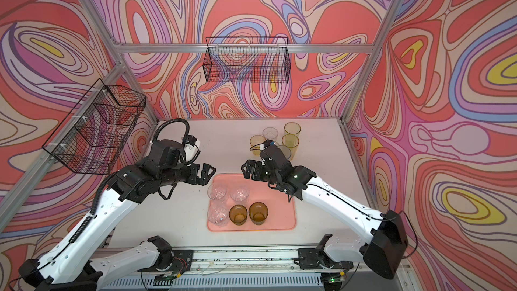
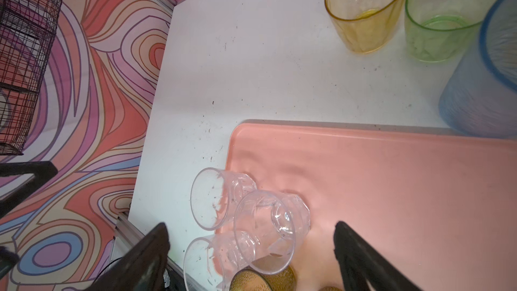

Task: Place the glasses into the tray
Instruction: Pick up the glass from the top-center of the table.

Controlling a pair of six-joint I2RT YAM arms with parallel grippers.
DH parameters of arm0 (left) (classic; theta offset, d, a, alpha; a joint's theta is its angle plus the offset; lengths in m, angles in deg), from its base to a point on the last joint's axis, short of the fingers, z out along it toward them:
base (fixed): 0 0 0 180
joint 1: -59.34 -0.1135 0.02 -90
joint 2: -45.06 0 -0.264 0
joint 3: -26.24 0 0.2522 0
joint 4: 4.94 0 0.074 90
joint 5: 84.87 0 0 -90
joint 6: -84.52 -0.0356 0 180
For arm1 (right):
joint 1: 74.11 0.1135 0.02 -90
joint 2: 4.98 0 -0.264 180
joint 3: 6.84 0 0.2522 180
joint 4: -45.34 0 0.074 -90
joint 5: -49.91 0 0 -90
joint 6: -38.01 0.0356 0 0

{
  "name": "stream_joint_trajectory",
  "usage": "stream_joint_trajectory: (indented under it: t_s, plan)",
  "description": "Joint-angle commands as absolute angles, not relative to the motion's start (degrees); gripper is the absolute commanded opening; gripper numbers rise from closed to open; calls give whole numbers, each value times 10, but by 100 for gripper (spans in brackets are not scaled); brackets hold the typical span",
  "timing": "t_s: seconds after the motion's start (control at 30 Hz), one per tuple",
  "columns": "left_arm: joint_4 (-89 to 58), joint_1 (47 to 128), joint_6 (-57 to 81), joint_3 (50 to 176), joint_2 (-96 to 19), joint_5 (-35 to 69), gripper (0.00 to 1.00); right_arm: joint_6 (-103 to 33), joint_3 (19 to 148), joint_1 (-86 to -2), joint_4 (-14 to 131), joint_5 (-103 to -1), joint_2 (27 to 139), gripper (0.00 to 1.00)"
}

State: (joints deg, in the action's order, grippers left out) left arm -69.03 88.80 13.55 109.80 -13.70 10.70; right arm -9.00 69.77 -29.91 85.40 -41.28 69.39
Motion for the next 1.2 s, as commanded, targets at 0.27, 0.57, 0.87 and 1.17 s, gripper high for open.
stream_joint_trajectory:
  t_s: [0.27,0.57,0.87,1.17]
  plan:
    - [-581,824,186,955,-39,148,100,-157,812,-295,907,-371,785,94]
    - [-563,817,168,906,-10,119,100,-211,967,-296,993,-337,909,93]
    - [-559,816,155,880,56,84,100,-243,1081,-311,1019,-320,1004,93]
    - [-557,816,153,876,60,95,100,-247,1131,-380,1024,-351,1037,94]
